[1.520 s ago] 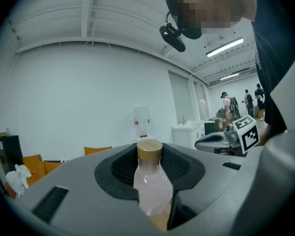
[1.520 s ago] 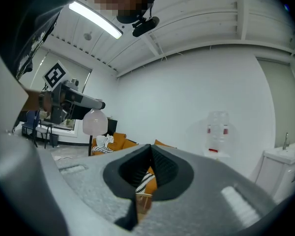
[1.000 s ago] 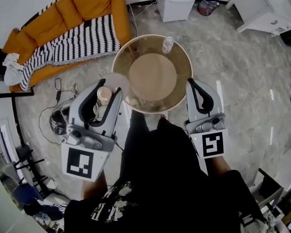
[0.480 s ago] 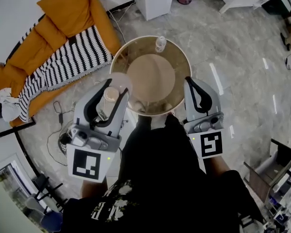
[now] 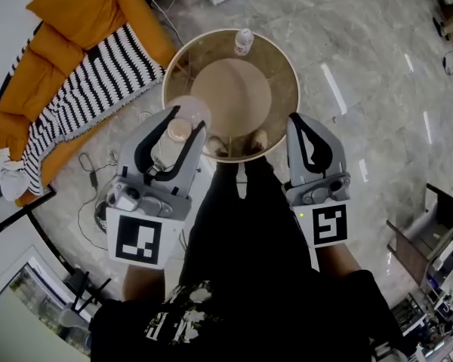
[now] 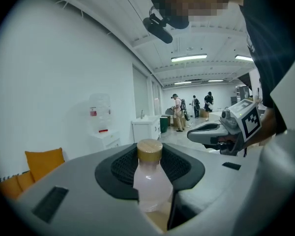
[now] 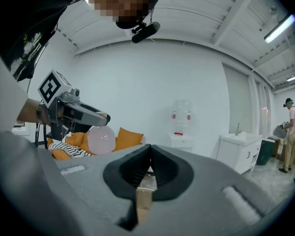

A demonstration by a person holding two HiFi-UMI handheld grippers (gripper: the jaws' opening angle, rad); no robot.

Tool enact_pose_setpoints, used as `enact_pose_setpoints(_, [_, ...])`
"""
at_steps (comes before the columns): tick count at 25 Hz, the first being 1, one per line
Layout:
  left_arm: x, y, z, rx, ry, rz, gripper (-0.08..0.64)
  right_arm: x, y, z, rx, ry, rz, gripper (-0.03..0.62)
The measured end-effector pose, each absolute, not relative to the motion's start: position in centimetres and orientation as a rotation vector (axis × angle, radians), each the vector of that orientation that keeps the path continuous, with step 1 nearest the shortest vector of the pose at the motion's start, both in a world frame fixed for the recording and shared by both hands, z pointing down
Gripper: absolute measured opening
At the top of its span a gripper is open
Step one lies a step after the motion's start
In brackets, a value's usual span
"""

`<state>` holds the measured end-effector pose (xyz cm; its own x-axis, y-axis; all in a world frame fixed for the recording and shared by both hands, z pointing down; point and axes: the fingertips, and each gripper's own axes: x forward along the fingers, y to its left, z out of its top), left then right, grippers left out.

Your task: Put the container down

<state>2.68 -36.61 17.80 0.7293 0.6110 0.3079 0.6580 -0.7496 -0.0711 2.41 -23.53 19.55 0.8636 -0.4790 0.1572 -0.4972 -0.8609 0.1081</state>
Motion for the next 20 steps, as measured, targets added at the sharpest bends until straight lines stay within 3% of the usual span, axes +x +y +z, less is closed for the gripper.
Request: enact_pose_setpoints(20, [9.9, -27.1, 33.5, -2.714, -1.057, -0.539, 0.149, 9.4, -17.1, 35.4, 2.909, -0.799, 0.417, -0.005])
